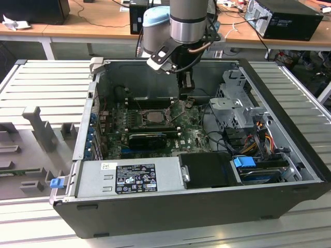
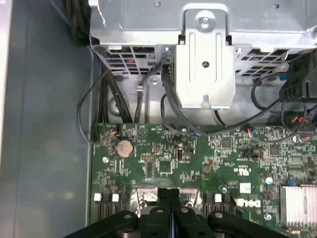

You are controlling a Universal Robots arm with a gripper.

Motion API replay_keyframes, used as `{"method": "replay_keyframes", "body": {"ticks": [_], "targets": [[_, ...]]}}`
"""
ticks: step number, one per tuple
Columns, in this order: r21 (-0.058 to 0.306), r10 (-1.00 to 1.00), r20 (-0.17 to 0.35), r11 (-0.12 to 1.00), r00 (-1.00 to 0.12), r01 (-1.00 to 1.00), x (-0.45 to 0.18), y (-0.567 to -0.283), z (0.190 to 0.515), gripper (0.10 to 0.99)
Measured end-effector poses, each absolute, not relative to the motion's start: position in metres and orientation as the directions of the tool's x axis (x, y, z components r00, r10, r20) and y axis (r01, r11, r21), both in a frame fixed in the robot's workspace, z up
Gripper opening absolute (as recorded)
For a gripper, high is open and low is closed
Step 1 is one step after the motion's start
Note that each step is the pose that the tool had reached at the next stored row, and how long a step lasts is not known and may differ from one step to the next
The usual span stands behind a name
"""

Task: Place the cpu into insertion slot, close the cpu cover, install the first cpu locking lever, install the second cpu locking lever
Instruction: 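Close the cpu cover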

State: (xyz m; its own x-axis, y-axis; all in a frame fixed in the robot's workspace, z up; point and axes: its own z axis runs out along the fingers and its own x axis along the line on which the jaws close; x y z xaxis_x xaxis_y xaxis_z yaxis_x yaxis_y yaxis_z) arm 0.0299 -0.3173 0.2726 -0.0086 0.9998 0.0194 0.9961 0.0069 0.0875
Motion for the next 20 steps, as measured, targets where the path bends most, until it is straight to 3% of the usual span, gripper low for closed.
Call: {"method": "replay_keyframes", "body": {"ticks": [20], "targets": [[0.059, 1.0, 0.018, 0.015, -0.016, 0.998, 0.047, -0.316, 0.25, 0.106]]}}
